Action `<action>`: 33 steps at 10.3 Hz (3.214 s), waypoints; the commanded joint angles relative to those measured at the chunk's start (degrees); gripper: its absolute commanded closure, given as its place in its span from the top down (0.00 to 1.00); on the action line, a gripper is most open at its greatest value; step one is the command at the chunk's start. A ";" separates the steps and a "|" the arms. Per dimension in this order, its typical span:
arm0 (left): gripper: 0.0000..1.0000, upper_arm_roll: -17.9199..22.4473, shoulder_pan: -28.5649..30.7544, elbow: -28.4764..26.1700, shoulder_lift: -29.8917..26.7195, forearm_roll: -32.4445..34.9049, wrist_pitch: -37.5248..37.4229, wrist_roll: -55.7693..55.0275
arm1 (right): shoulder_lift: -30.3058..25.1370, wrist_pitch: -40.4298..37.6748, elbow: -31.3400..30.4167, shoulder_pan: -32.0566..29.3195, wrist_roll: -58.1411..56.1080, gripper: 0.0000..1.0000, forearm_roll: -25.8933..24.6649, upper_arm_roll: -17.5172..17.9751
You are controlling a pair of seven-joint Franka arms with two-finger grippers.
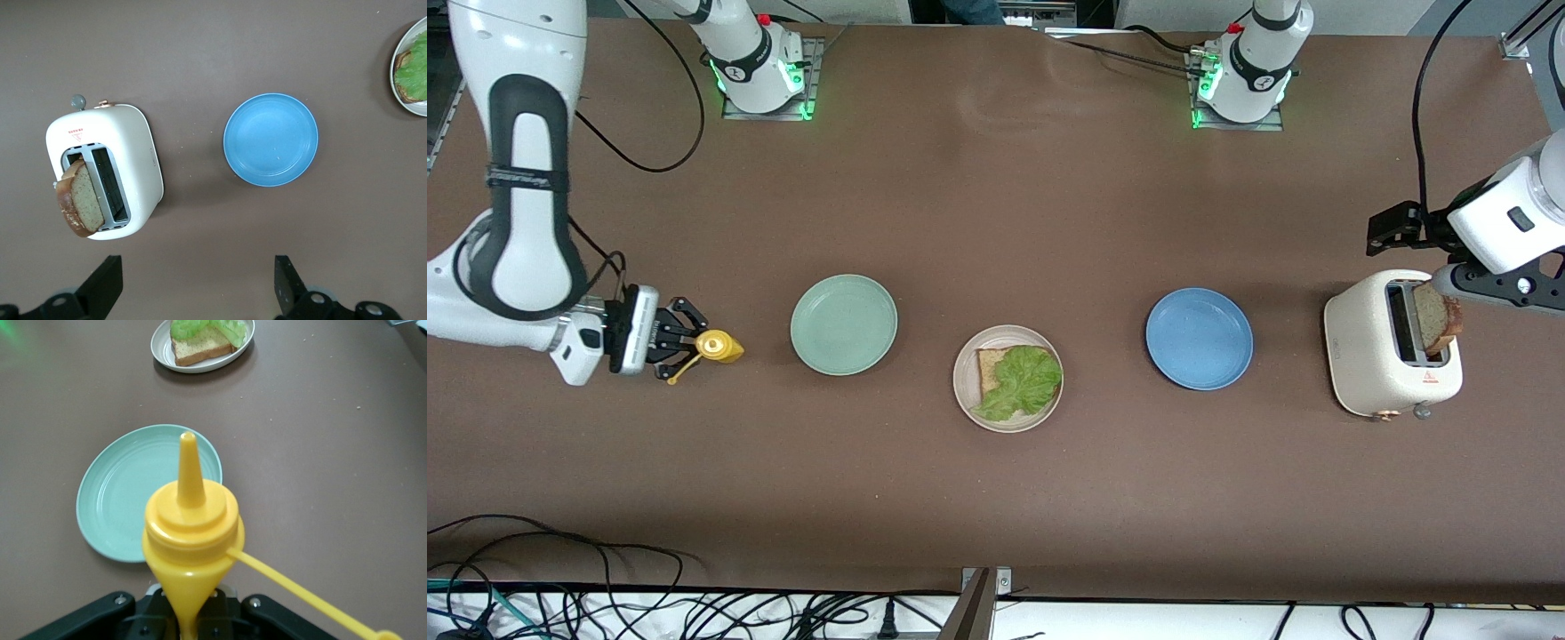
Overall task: Make sandwich on beige plate with both arms
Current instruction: 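Grasp the yellow bottle with the right gripper and lift it, then carry the yellow bottle over the beige plate and tilt it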
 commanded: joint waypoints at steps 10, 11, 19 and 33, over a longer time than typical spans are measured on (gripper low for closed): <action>1.00 0.06 0.31 -0.27 -0.54 -1.51 -0.36 0.97 | 4.57 16.69 13.68 30.84 62.65 0.00 -40.10 -0.36; 1.00 0.06 0.31 -0.27 -0.54 -1.51 -0.36 0.97 | 6.76 17.83 14.65 33.40 66.71 0.00 -45.11 -0.35; 1.00 0.06 0.31 -0.27 -0.54 -1.51 -0.36 0.97 | 22.16 19.86 20.46 43.96 81.07 0.00 -75.11 -0.44; 1.00 0.06 0.31 -0.27 -0.54 -1.51 -0.36 0.97 | 17.36 13.72 24.42 40.99 67.14 0.00 -67.27 -4.21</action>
